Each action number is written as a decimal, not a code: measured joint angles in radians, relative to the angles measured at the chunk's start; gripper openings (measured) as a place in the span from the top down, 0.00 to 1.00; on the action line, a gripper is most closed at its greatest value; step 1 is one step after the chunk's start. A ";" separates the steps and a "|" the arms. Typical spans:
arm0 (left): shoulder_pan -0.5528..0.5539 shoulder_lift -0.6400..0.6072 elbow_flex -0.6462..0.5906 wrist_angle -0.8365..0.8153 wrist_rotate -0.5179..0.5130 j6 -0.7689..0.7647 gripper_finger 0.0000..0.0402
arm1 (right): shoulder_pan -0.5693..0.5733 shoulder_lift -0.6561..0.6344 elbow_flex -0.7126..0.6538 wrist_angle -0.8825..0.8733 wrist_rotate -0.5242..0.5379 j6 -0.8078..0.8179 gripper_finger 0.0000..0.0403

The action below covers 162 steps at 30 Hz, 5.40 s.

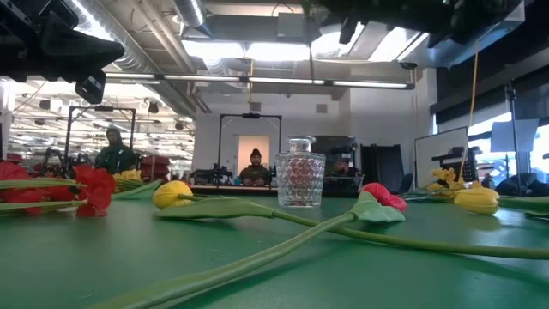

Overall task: Sort flowers into vase by color
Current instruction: Put the top red flowers into the transparent vase, then put the bottom red flower into the transparent vase

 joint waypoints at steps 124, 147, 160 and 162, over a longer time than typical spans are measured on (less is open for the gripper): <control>0.000 0.000 0.000 0.001 0.000 -0.065 0.97 | 0.602 -0.125 -0.050 -0.855 0.332 0.649 0.37; 0.000 0.003 0.000 0.001 -0.024 -0.158 0.97 | 0.550 0.415 0.215 -0.977 0.254 1.342 0.37; 0.000 0.004 0.000 0.001 -0.023 -0.158 0.97 | 0.431 0.535 0.299 -0.992 0.155 1.407 0.39; 0.000 0.005 0.000 0.001 -0.019 -0.158 0.97 | 0.417 0.551 0.304 -1.012 0.123 1.412 0.42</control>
